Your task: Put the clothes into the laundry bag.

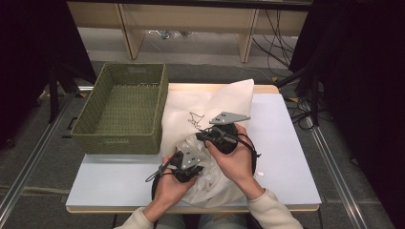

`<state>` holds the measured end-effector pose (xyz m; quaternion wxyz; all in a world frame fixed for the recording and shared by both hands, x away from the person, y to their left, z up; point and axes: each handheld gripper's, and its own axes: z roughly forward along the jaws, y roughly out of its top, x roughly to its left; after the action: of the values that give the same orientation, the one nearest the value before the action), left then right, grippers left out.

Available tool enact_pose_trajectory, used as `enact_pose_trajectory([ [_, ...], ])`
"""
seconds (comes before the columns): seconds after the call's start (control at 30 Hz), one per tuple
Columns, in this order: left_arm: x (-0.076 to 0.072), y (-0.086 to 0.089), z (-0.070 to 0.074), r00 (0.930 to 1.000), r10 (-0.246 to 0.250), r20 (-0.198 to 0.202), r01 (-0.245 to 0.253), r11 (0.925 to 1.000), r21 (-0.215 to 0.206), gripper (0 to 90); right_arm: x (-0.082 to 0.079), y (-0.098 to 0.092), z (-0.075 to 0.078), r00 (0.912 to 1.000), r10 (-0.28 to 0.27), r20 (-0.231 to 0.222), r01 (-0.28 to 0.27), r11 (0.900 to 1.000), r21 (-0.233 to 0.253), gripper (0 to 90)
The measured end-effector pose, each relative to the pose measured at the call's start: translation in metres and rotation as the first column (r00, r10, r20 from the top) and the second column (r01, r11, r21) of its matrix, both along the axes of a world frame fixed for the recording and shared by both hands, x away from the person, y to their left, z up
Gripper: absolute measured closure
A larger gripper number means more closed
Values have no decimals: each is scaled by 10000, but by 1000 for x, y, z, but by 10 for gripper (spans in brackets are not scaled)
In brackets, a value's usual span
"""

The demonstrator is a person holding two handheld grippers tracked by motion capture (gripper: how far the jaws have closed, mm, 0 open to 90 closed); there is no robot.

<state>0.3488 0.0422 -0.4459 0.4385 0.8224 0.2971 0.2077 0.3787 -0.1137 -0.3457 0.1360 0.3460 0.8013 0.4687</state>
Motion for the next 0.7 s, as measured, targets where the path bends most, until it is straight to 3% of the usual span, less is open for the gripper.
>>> enact_pose_trajectory([
  [0.1,-3,1,24,9970,194,749,-130,9963,-844,779,-4,0,5,9993,139,336,-145,9998,167,879],
  [0.13,-2,2,30,9944,279,1017,-192,9961,-858,779,-5,0,7,9992,156,377,-168,9994,315,879],
  [0.2,2,2,34,9948,338,965,-241,9947,-997,779,-9,-1,11,9986,36,520,-60,9989,465,879],
  [0.23,6,3,34,9925,468,1130,-372,9956,-860,778,-9,-3,14,9978,68,663,-91,9994,332,879],
  [0.3,13,1,27,9919,559,1137,-477,9962,-732,775,-8,-5,13,9989,-43,473,23,9991,419,879],
  [0.33,17,0,21,9917,672,1096,-599,9959,-679,772,-6,-6,12,9979,-2,645,-18,9995,315,879],
  [0.4,22,-1,15,9906,751,1147,-697,9963,-501,764,-2,-6,8,9993,-178,323,167,9993,342,879],
  [0.43,31,-3,1,9902,865,1101,-862,9963,-74,759,0,-6,5,9996,-124,268,116,9995,304,879],
  [0.47,35,-4,-7,9902,1016,959,-1007,9948,-149,753,1,-5,2,9993,-334,-173,341,9985,433,878],
  [0.5,38,-7,-14,9881,1225,928,-1206,9924,-257,748,4,-7,0,9996,-262,-63,263,9995,192,879],
  [0.53,42,-7,-19,9893,1091,966,-1110,9937,145,741,7,-7,-3,9996,-283,-84,284,9995,138,878],
  [0.57,43,-11,-24,9897,1215,758,-1212,9926,-89,732,9,-7,-5,9995,-261,-170,263,9995,150,878],
  [0.6,46,-10,-25,9938,767,805,-816,9949,594,718,10,-8,-6,9992,-348,-171,348,9994,-3,879],
  [0.63,45,-11,-26,9948,749,688,-789,9953,563,703,10,-7,-8,9984,-430,-369,431,9991,32,878],
  [0.7,43,-12,-24,9945,715,761,-761,9954,587,661,12,-8,-9,9984,-466,-335,466,9989,-1,878],
])
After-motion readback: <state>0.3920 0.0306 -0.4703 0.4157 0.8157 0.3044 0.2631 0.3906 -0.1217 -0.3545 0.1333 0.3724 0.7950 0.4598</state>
